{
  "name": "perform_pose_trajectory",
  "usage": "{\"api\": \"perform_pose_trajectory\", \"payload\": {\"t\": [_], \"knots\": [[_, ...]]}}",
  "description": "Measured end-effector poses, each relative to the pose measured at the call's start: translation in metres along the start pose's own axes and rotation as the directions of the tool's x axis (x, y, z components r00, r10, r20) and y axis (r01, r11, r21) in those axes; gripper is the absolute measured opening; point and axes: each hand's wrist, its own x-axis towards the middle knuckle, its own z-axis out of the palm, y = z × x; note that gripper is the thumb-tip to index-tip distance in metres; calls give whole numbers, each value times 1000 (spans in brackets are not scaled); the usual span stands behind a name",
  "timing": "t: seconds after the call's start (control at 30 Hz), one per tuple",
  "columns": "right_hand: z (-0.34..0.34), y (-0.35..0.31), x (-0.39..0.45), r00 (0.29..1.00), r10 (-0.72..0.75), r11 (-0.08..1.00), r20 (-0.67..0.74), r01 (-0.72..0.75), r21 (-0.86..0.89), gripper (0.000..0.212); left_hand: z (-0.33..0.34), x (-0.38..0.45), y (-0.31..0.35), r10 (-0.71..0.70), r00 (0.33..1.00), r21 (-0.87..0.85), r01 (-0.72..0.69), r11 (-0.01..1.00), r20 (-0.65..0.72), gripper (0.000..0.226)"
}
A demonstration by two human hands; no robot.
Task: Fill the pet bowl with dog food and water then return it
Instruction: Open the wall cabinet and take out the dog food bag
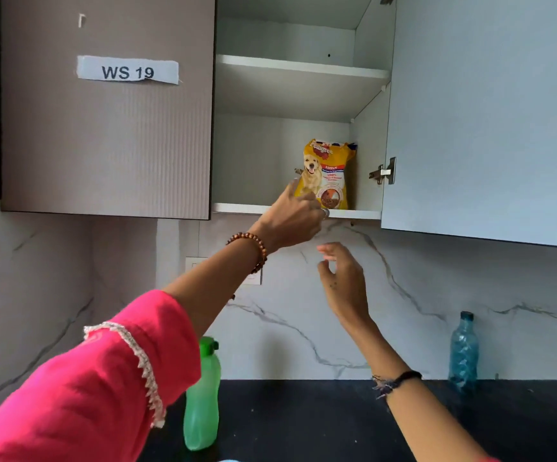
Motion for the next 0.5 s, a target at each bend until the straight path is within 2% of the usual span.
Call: {"api": "perform_pose_trajectory", "payload": {"t": [0.1,0.2,0.27,0.33,0.4,0.5], "knots": [[41,-18,23,995,46,985,92,-60,159,20,32,-26,-39,-39,996,102,30,994,84,25],[84,-32,49,972,91,959,216,-144,242,15,59,-44,-77,-36,994,230,12,973,100,6],[112,-38,67,948,118,950,296,-194,243,16,75,-53,-102,-50,991,291,13,957,121,4],[137,-45,81,927,142,939,347,-237,248,18,91,-58,-120,-70,984,330,12,944,164,13],[160,-53,93,910,185,922,370,-291,256,20,108,-60,-137,-89,979,342,22,939,182,31],[191,-61,104,894,240,894,379,-356,272,17,135,-62,-156,-54,987,349,-2,937,151,32]]}}
